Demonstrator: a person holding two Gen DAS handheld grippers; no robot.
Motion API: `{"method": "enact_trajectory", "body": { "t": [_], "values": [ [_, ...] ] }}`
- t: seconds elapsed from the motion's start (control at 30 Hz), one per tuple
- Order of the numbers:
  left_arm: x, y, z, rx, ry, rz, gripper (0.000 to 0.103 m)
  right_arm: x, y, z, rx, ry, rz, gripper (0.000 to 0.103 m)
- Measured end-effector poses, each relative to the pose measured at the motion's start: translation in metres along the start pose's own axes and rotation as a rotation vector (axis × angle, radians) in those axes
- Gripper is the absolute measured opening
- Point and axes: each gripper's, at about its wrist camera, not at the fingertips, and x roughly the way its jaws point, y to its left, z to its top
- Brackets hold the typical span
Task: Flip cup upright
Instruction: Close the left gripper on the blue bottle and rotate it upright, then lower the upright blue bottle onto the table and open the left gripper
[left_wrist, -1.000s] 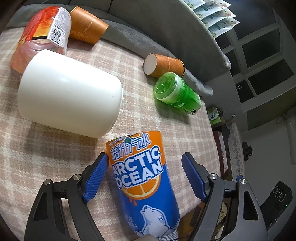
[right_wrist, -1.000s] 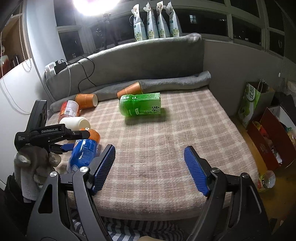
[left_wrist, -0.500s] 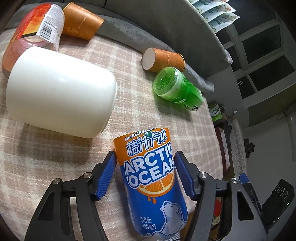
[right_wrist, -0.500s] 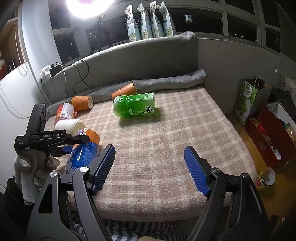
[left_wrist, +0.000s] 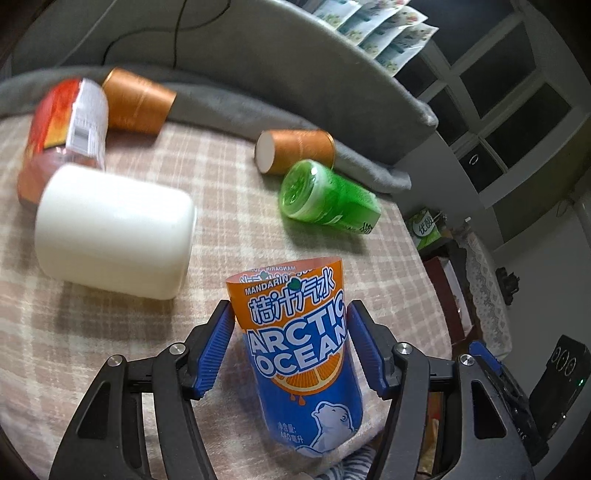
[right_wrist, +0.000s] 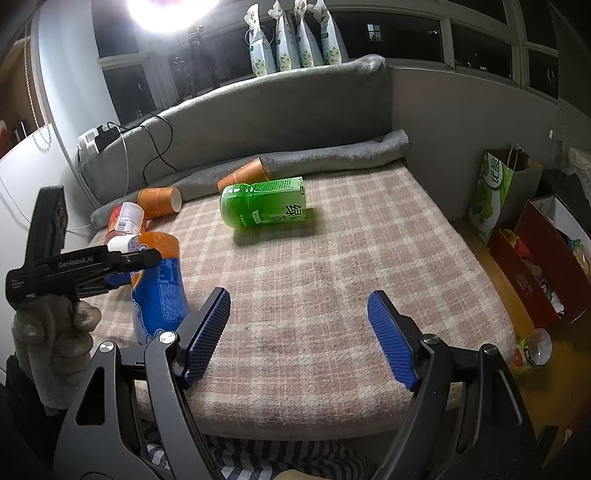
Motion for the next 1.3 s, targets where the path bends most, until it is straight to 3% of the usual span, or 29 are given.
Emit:
{"method": "enact_trajectory", "body": {
  "t": [0.33,0.7,1.3],
  "values": [
    [-0.015,-0.029,0.001,0.129,-0.107,0.06,0.062,0.002,-0.003,-0.001,0.009,0.003,-0.002,0.08],
    [-0.01,-0.051,0.0,0.248,-0.167,0.138,0.061,0.001,-0.007,-0.002,0.021,0.005,-0.003,0.08],
    [-0.002,-0.075,-0.012,0.344,-0.177,0.171,0.061,-0.003,-0.014,-0.001,0.036,-0.002,-0.008,0.08]
  ]
}}
